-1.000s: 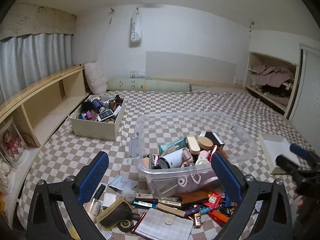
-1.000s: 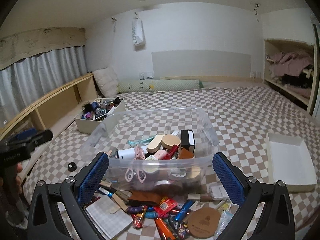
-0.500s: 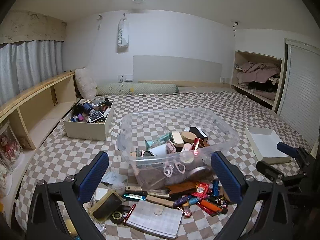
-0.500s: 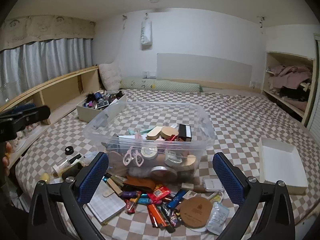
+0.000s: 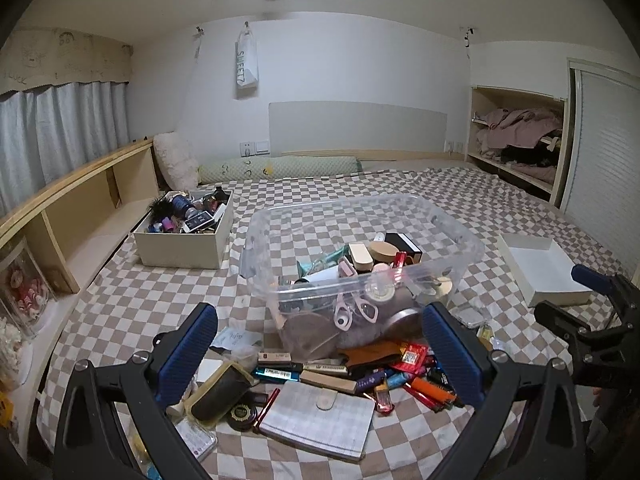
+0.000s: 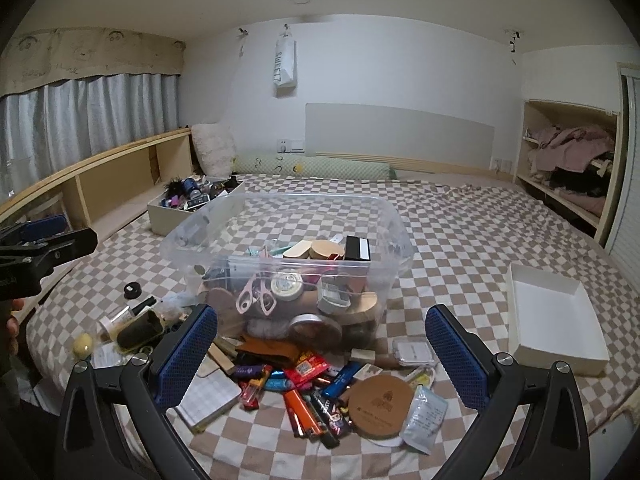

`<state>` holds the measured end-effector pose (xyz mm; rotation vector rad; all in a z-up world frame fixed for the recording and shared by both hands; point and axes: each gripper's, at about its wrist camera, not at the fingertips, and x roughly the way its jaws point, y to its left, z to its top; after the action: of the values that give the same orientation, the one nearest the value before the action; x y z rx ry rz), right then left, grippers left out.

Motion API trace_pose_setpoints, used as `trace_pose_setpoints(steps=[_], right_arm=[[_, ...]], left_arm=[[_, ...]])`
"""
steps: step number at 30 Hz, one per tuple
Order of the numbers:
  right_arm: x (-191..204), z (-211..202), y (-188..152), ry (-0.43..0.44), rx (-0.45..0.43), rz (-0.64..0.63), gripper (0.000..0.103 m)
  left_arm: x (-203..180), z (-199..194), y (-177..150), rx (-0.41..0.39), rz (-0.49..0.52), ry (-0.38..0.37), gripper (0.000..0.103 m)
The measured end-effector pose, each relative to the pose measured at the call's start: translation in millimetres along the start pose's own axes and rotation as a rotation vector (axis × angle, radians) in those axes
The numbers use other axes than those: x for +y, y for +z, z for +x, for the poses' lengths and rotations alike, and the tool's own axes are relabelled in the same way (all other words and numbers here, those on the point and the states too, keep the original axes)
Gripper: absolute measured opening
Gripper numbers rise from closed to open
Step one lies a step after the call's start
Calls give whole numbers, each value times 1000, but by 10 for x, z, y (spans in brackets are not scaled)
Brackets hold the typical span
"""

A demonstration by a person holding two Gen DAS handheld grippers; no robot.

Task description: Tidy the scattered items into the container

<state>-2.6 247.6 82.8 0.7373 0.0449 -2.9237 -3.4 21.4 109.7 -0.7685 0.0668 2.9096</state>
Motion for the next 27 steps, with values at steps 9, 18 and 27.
trace_pose_setpoints(steps=[9, 18, 27], right_arm=[[-10, -25, -29, 22, 4, 8, 103], [-16, -18, -44, 50, 10, 31, 103], [22, -12, -89, 46, 27, 7, 103]], left_arm=[[51, 10, -193, 31, -3, 23, 103], [77, 40, -314, 55, -5, 46, 103], [95, 45, -306, 53, -30, 35, 103]])
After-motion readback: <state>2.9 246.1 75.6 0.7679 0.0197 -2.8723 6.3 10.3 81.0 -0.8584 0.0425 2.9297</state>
